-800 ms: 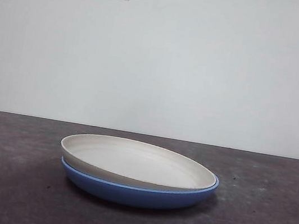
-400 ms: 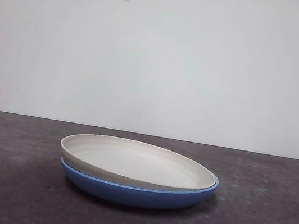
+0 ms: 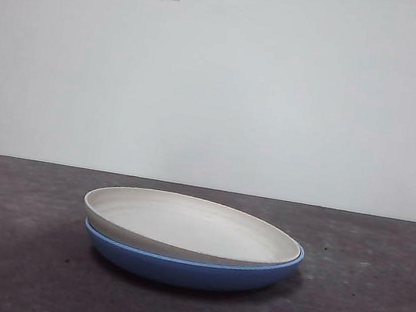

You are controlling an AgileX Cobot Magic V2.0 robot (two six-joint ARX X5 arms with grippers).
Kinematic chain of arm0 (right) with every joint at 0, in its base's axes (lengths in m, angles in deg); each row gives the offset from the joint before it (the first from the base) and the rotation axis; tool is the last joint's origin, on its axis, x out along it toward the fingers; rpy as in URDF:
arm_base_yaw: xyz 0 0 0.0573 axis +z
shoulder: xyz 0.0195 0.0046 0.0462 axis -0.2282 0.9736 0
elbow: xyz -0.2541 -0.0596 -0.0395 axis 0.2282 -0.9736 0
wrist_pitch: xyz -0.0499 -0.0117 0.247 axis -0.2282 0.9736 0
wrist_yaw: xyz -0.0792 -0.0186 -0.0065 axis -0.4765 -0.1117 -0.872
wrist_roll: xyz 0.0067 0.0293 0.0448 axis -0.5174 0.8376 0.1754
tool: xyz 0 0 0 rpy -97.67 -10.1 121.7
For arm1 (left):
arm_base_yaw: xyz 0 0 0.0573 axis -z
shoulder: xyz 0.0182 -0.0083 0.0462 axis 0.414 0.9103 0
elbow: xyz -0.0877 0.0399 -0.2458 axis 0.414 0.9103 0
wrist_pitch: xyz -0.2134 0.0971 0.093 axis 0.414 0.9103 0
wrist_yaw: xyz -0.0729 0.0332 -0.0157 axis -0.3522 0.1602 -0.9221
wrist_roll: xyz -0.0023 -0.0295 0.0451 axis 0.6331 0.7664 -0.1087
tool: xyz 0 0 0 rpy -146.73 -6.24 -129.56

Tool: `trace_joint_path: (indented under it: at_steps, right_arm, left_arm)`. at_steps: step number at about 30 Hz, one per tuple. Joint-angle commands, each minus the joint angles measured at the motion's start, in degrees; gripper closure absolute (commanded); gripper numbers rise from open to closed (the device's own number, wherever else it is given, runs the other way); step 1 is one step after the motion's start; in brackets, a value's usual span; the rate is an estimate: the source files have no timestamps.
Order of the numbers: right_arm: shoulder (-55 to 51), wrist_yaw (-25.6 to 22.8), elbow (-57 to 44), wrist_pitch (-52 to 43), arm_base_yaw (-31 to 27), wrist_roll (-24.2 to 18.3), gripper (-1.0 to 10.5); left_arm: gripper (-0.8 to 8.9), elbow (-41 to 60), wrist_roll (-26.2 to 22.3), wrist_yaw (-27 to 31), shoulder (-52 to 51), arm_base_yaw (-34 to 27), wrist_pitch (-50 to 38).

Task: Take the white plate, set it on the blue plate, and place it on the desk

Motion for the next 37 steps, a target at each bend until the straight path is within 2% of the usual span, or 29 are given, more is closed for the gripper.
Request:
trace_joint_path:
  at_steps: [1,24,26,30,35,37]
  right_arm:
    - [0.3,-0.3,0.9,1.4,0.5,0.5,9.3]
    - [0.2,-0.5,0.9,1.2,-0.2,0.4,9.3]
    - [-0.3,-1.3,0.7,0.3,-2.7,-3.1,9.3]
    - [-3.0,-1.4,-5.9,-11.8,-12.1,-9.0,9.3]
    - [-9.8,-1.3,-24.2,-35.5,-23.9,-14.2,9.3]
    - [-12.8,-1.2,-32.0,-44.1,-27.2,-15.0,9.3]
  left_arm:
    - [7.85,1.2,-1.3,0.2,-0.1,0.0,0.3]
    - [7.85,1.2,-1.3,0.2,-0.1,0.0,0.3]
    - [7.85,1.2,-1.3,0.2,-0.1,0.0,0.3]
    - [7.85,1.2,-1.3,0.2,-0.1,0.0,0.3]
    - [7.85,1.2,-1.3,0.2,-0.1,0.0,0.3]
    - [7.85,1.2,-1.3,0.2,-0.1,0.0,0.3]
